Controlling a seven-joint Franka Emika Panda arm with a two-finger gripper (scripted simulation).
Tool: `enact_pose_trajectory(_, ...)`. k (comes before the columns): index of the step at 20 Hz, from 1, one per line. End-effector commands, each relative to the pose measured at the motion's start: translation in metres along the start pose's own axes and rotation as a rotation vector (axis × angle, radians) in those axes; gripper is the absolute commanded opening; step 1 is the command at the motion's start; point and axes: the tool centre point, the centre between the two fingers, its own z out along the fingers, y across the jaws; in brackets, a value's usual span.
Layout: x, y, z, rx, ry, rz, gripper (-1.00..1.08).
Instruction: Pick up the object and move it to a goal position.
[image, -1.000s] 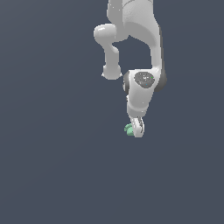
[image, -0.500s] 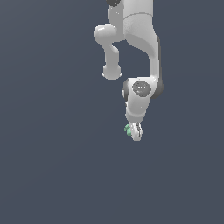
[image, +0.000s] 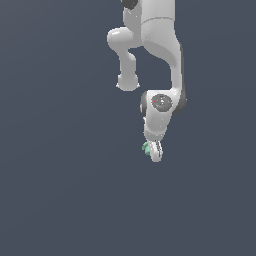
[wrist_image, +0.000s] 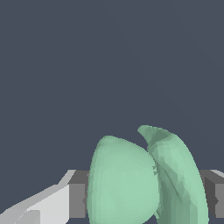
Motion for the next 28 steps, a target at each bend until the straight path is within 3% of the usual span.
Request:
enact_pose_trajectory(1, 0.000, 0.001, 0.001, -0.002, 0.000, 0.000, -1.00)
enact_pose_trajectory(7, 0.002, -0.001, -0.002, 0.000, 0.000, 0.000, -1.00)
enact_pose_trajectory(13, 0.023, -0.010, -0.022, 0.000, 0.000, 0.000, -1.00)
enact_pose_trajectory(28, 0.132, -0.060, -0.124, -0.001, 0.001, 0.000, -1.00)
